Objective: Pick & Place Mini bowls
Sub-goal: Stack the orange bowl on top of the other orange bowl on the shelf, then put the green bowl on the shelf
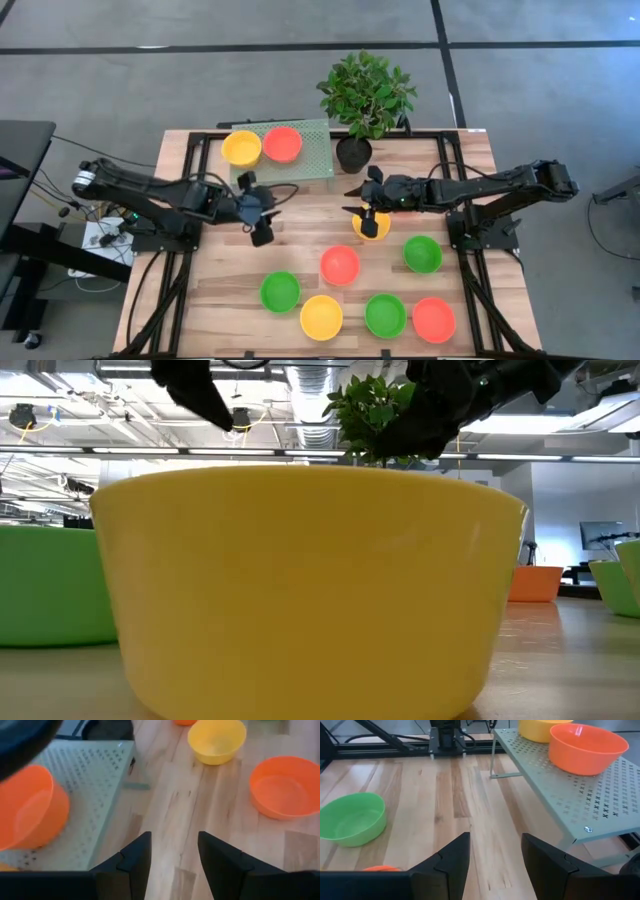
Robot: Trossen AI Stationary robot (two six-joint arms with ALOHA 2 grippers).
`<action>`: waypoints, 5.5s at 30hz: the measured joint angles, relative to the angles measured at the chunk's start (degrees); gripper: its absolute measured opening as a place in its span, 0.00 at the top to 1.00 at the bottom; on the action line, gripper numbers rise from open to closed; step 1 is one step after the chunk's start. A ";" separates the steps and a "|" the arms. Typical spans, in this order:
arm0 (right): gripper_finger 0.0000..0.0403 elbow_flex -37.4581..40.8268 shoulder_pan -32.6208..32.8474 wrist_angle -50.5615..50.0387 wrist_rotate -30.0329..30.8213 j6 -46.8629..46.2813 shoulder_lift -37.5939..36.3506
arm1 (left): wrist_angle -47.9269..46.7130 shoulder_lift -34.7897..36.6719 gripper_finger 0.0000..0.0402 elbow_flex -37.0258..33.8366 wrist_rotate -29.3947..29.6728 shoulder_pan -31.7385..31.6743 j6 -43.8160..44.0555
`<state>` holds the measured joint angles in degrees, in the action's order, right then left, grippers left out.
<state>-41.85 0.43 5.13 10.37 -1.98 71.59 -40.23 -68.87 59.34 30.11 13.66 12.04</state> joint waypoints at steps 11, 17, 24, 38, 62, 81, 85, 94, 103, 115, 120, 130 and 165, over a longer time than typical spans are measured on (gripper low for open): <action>0.57 0.01 2.79 -0.08 -0.04 0.39 0.93 | 26.13 0.49 0.59 -17.47 -2.01 5.07 5.42; 0.57 0.05 6.18 1.07 -0.07 -1.49 4.08 | 37.79 0.49 0.59 -21.89 -2.08 6.97 1.94; 0.57 -1.04 7.56 0.62 -1.63 -10.00 11.44 | 38.40 0.49 0.59 -22.15 -2.08 6.97 1.72; 0.66 -6.80 20.71 -4.80 -15.76 -7.33 21.24 | 38.67 0.47 0.59 -22.65 -2.10 6.94 1.72; 0.98 -6.85 21.17 -6.62 -11.25 -2.01 26.50 | 39.25 0.47 0.59 -22.65 -2.10 6.94 1.92; 0.99 -28.08 8.64 -19.54 0.00 19.36 18.33 | 39.06 12.09 0.59 -22.54 1.95 11.38 3.36; 0.99 -36.68 4.86 -24.33 0.08 24.51 23.32 | 39.09 15.00 0.59 -22.54 7.45 11.31 2.80; 0.99 -58.38 -5.07 -36.81 0.01 28.75 36.53 | 39.26 15.85 0.59 -22.54 8.69 11.30 -1.94; 0.99 -73.21 -13.02 -40.56 -6.36 31.08 48.00 | 39.96 15.66 0.59 -22.57 9.33 11.37 -4.75; 0.99 -77.79 -15.61 -40.35 -7.50 36.28 52.52 | 40.27 16.22 0.59 -22.57 9.55 11.32 -5.83; 0.96 -77.77 -16.01 -39.88 -7.50 35.17 52.43 | 40.31 16.25 0.59 -22.57 9.55 11.32 -5.82; 0.79 -77.77 -16.28 -40.68 -7.56 35.06 52.30 | 40.72 16.25 0.59 -22.57 9.55 11.32 -5.79; 0.81 -57.07 9.29 -79.97 -1.25 -3.95 21.87 | 41.45 16.23 0.59 -23.59 9.51 11.32 -4.16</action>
<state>-98.91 9.72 -74.84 9.13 -5.93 93.46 1.22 -52.64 35.75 39.62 24.97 7.87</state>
